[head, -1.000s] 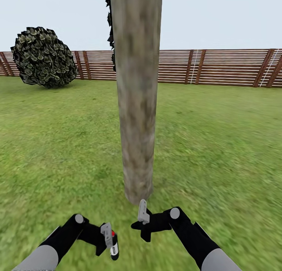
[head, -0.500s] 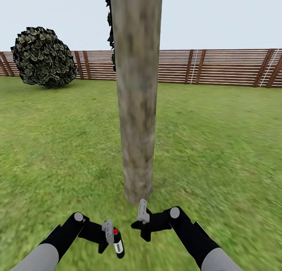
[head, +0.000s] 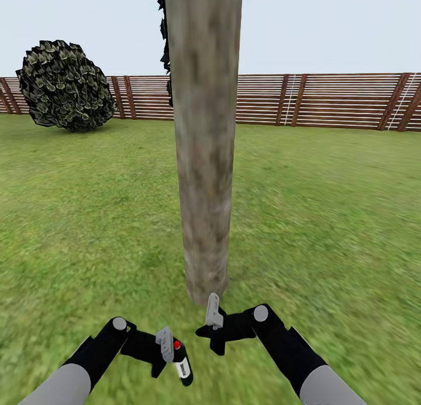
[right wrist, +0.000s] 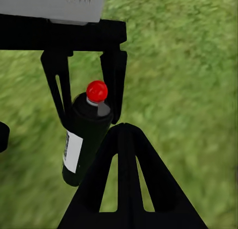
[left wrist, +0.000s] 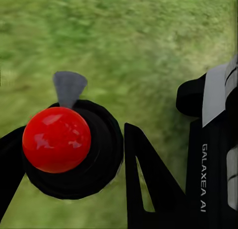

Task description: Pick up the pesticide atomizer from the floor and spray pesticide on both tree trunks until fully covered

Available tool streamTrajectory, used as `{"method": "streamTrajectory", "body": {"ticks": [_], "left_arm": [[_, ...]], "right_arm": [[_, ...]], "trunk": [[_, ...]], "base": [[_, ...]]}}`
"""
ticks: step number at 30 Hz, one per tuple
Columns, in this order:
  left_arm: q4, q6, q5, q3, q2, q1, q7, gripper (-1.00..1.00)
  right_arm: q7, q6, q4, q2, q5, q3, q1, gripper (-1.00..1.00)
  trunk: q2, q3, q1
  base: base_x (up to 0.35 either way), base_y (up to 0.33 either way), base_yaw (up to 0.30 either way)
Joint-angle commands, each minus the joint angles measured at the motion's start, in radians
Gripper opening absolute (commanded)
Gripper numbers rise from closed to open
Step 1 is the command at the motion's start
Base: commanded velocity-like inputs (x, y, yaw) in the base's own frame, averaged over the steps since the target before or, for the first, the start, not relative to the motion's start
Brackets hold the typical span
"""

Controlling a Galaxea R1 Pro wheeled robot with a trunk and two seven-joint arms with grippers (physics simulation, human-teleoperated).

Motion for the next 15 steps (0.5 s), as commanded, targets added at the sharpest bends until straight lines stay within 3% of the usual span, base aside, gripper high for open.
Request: {"method": "streamTrajectory", "body": {"ticks": [1,4,15], "left_arm": [[-0.001,-0.008,0.016,-0.004,0.0,0.0,-0.001,-1.0],[-0.001,-0.038,0.05,-0.005,-0.001,0.0,-0.001,-1.0],[-0.001,-0.047,0.058,-0.005,-0.038,0.0,-0.001,-1.0]], "right_arm": [[0.003,0.0,-0.001,0.0,0.006,-0.001,-0.001,-1.0],[0.003,-0.001,-0.001,0.0,0.005,-0.001,-0.006,-1.0],[0.003,-0.001,-0.001,0.0,0.005,-0.001,-0.008,-1.0]], "trunk": [[0.0,-0.001,0.0],[0.0,-0.001,0.0],[0.0,-0.001,0.0]], "base": [[0.0,0.0,0.0],[0.0,0.0,0.0],[0.0,0.0,0.0]]}}
